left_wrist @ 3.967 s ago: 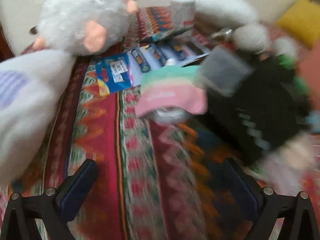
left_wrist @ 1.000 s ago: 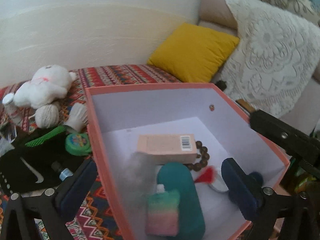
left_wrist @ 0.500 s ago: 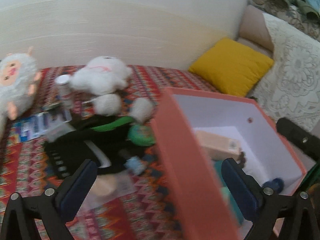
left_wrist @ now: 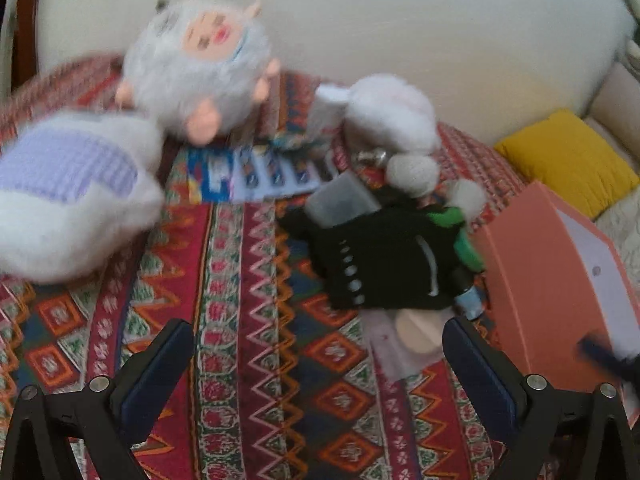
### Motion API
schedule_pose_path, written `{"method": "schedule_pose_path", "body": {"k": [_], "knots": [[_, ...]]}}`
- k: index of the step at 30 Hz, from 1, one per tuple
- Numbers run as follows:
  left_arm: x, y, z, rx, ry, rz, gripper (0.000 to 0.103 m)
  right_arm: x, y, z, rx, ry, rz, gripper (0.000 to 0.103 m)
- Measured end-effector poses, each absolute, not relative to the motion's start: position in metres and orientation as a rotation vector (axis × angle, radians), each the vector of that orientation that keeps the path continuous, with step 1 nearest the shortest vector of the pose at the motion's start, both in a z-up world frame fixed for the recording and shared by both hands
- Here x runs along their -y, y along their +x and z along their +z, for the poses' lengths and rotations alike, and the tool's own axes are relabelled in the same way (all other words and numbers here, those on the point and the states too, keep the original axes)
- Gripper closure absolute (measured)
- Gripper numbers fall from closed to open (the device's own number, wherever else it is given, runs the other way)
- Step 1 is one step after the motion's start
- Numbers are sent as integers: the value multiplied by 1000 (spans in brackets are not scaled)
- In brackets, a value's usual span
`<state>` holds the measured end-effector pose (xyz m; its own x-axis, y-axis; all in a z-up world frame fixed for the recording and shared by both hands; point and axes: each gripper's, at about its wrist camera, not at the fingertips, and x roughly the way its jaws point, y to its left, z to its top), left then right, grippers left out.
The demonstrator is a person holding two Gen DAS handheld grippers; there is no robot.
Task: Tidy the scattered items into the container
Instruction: 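Grasp the black Nike glove with the left tool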
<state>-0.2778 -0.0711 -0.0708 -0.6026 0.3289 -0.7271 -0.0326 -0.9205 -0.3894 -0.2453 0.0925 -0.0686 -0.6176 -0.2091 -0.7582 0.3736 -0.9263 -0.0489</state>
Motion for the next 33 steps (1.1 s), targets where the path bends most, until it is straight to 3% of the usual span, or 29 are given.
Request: {"method": "schedule_pose_path", "body": {"k": [6,15,17,18,19,20,24,27,28,30,33], "knots": [[57,-313,-113,584,-1405,2419,1,-72,-253,-138,-738,1295,-2544,20],[19,-370,-143,505,-1442,2407,2,-75,-274,-145,-726,1215,-2566,19],[11,-378,-141,544,-1388,2345,28,-76,-282,-144,-700,1218,-2565,20],[6,-381,-141,545,-1384,2311,57,-77,-287,-144,-675,1220,-2560,21],[1,-382,-140,517,-1389,2305,70,-78,-292,-143,-640,1226,-2553,24],[-2,-382,-137,492,-1384,2313,73,-80,-297,-143,-606,1232,-2546,28],[7,-374,-127,538,-1351,2286,86,-82,-308,-136,-521,1234,-2550,69],[24,-359,-112,596,-1304,2298,89,-89,-305,-118,-397,1192,-2535,87],[30,-350,-103,585,-1278,2340,90,-91,-302,-112,-379,1171,-2530,103],[39,-335,-86,553,-1231,2420,96,-93,-295,-98,-365,1136,-2529,102],[54,-312,-61,527,-1168,2495,96,-100,-282,-79,-317,1113,-2503,102]]}}
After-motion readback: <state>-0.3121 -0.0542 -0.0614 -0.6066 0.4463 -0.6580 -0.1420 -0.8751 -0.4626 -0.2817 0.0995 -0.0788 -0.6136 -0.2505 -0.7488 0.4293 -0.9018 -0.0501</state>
